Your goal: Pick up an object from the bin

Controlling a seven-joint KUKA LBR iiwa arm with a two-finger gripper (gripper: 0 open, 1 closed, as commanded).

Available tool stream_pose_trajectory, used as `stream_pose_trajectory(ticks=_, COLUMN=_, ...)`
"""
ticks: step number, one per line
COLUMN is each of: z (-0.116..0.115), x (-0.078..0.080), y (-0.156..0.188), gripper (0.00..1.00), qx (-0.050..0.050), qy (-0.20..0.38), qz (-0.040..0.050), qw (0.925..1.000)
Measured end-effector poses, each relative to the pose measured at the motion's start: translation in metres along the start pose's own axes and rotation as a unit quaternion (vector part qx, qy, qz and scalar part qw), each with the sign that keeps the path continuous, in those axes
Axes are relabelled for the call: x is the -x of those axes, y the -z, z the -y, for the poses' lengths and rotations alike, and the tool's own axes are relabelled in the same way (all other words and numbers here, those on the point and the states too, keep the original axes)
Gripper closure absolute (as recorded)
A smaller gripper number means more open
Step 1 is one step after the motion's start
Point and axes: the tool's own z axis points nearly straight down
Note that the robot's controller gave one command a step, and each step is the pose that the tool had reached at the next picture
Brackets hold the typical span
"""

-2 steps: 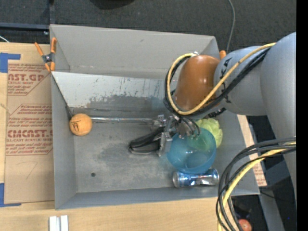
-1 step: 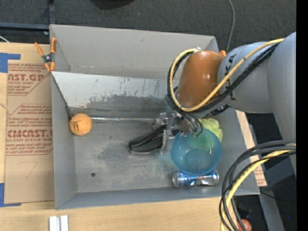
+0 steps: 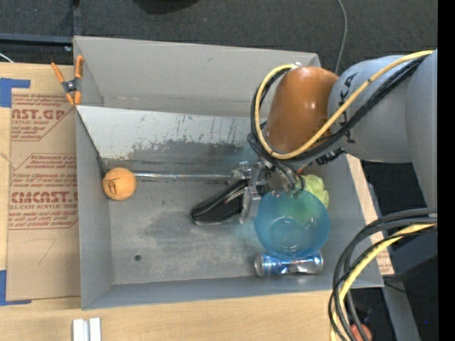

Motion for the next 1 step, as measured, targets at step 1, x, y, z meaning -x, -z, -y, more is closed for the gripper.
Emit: stream_pose_trajectory(ticks=1, z=-0.0004, x=-0.0014, y=0.0252, gripper=1.0, qx=0.0, qy=0.0, qz=-0.0028, qw=1.0)
